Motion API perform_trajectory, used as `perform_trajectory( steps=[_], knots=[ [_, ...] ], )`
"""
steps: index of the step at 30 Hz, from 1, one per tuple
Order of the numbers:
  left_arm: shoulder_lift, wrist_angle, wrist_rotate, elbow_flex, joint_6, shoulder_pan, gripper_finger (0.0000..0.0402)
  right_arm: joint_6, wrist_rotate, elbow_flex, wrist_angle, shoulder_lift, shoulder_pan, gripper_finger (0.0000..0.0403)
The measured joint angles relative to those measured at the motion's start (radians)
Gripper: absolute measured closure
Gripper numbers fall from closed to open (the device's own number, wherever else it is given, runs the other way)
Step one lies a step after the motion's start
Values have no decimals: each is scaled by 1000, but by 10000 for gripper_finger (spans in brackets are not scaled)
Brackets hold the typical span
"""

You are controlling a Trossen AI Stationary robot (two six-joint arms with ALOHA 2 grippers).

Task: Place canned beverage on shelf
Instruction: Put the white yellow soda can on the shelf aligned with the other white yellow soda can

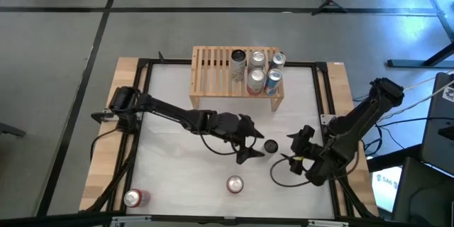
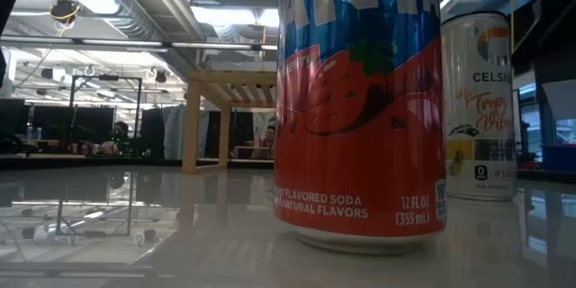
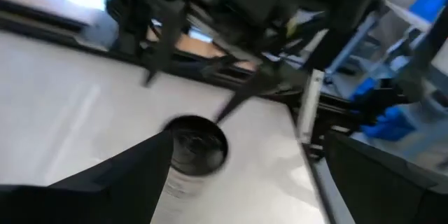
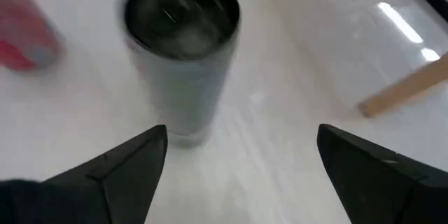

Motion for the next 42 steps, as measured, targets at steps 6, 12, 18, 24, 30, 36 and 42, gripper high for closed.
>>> perform_trajectory(
  steps=[6, 12, 18, 24, 30, 36, 42],
  knots=[
    [36, 68, -63, -1, 65, -5, 40, 17, 25, 1, 23, -60, 39, 42],
    [72, 144, -144, -2, 125, -30, 40, 116, 96, 1, 20, -80, 96, 42],
    [105, 198, -193, -2, 147, -21, 40, 131, 101, 1, 19, -86, 123, 42],
    [142, 232, -185, -2, 141, -33, 40, 134, 102, 1, 20, -86, 120, 42],
    [185, 243, -190, -2, 141, -22, 40, 134, 102, 1, 8, -86, 120, 42],
    [220, 286, -184, -2, 140, -23, 40, 134, 103, 1, 1, -86, 120, 42],
    [249, 281, -179, -2, 141, -22, 40, 151, 103, 1, -8, -86, 120, 42]
  ],
)
